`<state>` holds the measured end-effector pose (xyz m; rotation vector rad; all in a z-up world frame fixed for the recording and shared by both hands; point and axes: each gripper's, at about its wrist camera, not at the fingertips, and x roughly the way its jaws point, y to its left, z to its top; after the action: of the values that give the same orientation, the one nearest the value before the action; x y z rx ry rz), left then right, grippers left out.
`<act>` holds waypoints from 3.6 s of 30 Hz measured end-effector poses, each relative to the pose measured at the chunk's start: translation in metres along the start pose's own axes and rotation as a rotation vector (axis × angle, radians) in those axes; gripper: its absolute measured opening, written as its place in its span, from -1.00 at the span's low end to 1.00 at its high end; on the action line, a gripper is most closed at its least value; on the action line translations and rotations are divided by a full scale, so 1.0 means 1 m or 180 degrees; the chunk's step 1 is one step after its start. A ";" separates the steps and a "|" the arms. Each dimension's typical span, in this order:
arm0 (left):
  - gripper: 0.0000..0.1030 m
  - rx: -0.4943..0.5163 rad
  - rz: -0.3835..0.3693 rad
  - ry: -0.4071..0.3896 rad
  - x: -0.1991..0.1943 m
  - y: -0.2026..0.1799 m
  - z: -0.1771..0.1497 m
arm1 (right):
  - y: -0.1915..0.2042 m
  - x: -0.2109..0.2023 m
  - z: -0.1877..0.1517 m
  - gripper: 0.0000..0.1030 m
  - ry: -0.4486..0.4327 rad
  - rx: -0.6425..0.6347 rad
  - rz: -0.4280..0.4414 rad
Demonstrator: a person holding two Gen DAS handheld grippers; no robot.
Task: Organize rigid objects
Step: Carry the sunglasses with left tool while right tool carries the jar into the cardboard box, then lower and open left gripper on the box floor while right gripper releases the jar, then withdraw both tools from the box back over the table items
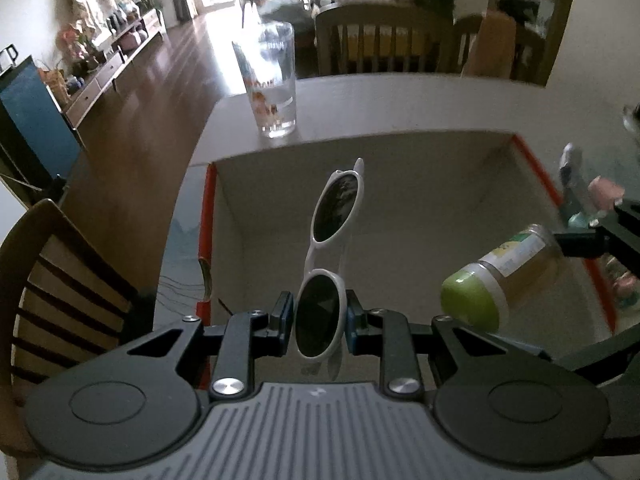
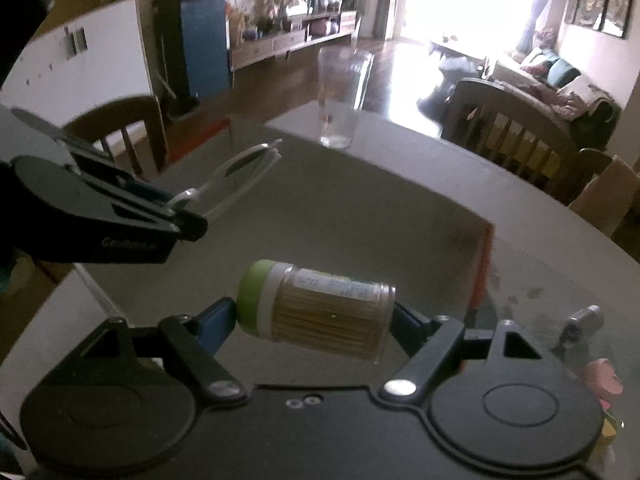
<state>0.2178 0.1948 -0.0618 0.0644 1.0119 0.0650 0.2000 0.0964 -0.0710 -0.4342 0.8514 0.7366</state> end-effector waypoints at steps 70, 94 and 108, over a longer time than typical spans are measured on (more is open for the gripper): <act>0.34 0.0366 -0.0053 0.0151 -0.015 -0.014 -0.006 | -0.011 -0.038 0.004 0.96 0.0089 0.0296 0.0099; 0.60 0.0076 -0.0425 -0.0535 -0.108 -0.051 -0.024 | -0.038 -0.153 -0.049 0.99 -0.0716 0.0640 0.0138; 0.80 -0.0035 -0.0647 -0.0787 -0.120 -0.104 -0.030 | -0.082 -0.188 -0.099 0.99 -0.0886 0.0856 -0.0147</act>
<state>0.1317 0.0815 0.0149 -0.0402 0.7666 -0.1205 0.1265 -0.0966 0.0251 -0.1067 0.6637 0.6121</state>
